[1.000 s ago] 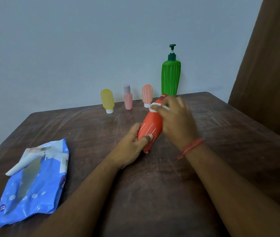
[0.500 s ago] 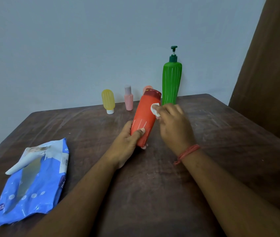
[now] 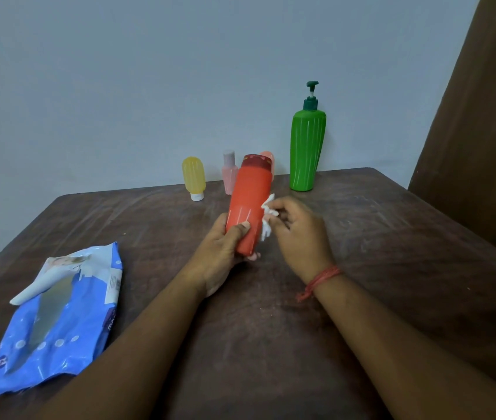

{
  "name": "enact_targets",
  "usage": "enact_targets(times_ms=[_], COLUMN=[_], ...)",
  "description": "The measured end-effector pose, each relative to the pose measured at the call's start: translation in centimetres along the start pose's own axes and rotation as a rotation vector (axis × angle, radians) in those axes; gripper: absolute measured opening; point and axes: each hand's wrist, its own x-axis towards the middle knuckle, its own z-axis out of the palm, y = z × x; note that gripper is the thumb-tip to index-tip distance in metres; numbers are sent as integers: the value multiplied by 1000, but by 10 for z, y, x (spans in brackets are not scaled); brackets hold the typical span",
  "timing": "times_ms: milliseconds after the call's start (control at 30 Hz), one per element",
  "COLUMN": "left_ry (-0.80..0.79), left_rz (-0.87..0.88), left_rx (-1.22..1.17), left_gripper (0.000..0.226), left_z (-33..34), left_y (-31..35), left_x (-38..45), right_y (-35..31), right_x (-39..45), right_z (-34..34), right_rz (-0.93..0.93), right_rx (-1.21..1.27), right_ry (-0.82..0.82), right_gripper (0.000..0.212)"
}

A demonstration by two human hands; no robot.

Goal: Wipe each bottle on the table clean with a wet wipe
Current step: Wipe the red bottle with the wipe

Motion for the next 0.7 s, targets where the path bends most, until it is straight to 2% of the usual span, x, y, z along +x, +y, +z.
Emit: enact_targets(times_ms=[100,200,300,400,433,600,700], left_ry=[-102,-154,-131,-77,-77,-204,-211], left_rz=[20,38,31,13,10,50,45], left_rx=[222,377,262,86,80,432,440], left_gripper=[18,23,21,19,19,31,36], left_z=[0,-1,-1,-2,-3,-4,-4], left_y=[-2,-1,-2,-1,-2,-1,0], left_x=[-2,-4,-4,-3,-3,-4,-5], right_y=[5,15,15,8,7,14,14], right_x=[13,18,12,5,6,21,18], right_z=[-10,-18,-13,-5,-4,-20,-23], right_rz=[284,410,431,401,395,423,425], right_rx=[206,508,652,639,627,731,736], right_ry=[186,234,128,-36,-38,293,252], right_gripper=[19,18,15,15,15,14,13])
